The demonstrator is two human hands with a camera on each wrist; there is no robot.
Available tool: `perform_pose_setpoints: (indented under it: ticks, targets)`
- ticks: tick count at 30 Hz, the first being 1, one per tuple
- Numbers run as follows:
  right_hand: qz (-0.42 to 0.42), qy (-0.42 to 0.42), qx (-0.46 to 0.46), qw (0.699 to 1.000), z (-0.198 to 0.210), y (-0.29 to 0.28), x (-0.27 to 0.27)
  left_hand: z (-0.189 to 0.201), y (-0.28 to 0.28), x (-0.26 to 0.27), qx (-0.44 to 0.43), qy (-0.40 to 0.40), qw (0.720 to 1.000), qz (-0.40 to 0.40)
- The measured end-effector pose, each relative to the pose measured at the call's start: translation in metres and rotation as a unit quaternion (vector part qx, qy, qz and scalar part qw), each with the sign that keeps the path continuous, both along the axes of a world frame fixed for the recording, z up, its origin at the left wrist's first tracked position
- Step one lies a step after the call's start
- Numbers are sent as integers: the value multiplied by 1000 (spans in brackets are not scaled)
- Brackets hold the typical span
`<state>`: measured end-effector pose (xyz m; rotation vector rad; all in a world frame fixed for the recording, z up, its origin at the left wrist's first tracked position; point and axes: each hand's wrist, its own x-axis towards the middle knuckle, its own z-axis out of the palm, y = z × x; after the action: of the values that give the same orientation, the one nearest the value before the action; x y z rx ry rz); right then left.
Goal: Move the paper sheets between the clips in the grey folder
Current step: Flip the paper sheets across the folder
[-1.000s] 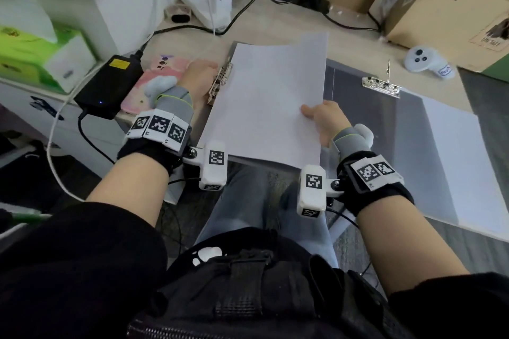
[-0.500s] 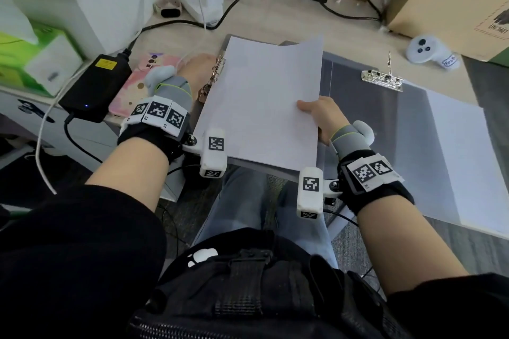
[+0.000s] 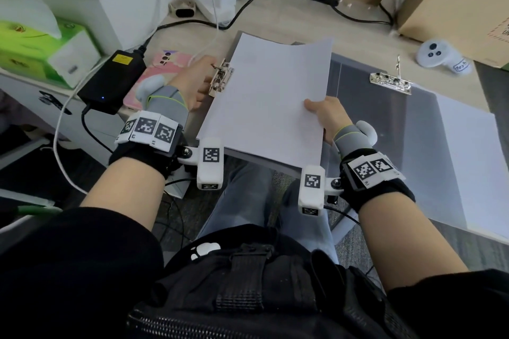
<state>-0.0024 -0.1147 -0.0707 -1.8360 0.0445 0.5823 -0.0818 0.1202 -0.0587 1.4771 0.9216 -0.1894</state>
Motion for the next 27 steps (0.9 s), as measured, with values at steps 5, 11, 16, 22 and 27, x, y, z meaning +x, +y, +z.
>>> perform_pose_setpoints:
  ticks: [5, 11, 16, 22, 27]
  targets:
    - [1, -10, -3, 1000, -2, 0, 1, 0, -2, -7, -12, 26, 999, -26]
    - [-1, -26, -33, 999, -5, -1, 3, -9, 0, -12, -36, 6, 999, -16]
    - [2, -36, -43, 998, -8, -2, 5, -14, -1, -15, -18, 12, 1000, -6]
    - [3, -26, -24, 999, -7, -2, 5, -53, 22, 3, 50, 9, 998, 39]
    - [5, -27, -14, 1000, -6, -2, 4, -60, 20, 7, 65, -14, 995, 69]
